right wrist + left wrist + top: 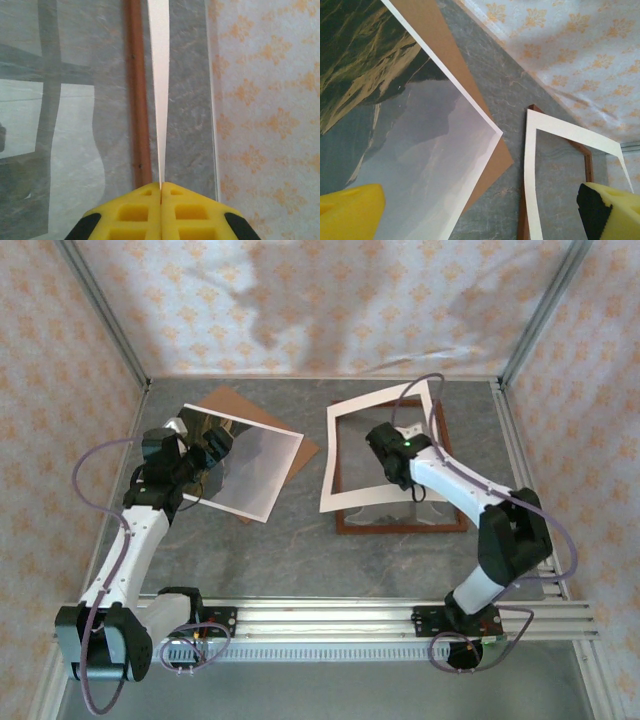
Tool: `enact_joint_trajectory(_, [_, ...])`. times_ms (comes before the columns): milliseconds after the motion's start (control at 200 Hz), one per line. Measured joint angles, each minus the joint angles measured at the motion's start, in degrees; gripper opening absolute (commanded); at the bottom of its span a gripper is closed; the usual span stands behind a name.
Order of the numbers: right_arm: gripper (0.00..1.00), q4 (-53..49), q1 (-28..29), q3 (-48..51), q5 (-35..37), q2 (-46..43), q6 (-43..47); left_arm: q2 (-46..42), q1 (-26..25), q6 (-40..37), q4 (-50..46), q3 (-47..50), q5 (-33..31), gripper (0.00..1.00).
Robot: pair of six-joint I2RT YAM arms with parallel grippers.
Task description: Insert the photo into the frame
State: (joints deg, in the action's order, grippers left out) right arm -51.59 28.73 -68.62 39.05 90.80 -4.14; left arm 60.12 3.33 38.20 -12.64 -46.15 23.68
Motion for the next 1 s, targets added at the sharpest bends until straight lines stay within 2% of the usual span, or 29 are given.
enact_joint_trajectory(541, [0.05,2.1,-6.6,1.0,0.6,0.4,2.8,2.3,-0.8,1.7,2.2,1.4,3.5,1.00])
enact_joint_trajectory(1001, [0.05,6.6,-6.9,1.7,0.8,5.9,9.2,3.9,-1.5,2.6,4.4,1.6,4.7,1.00])
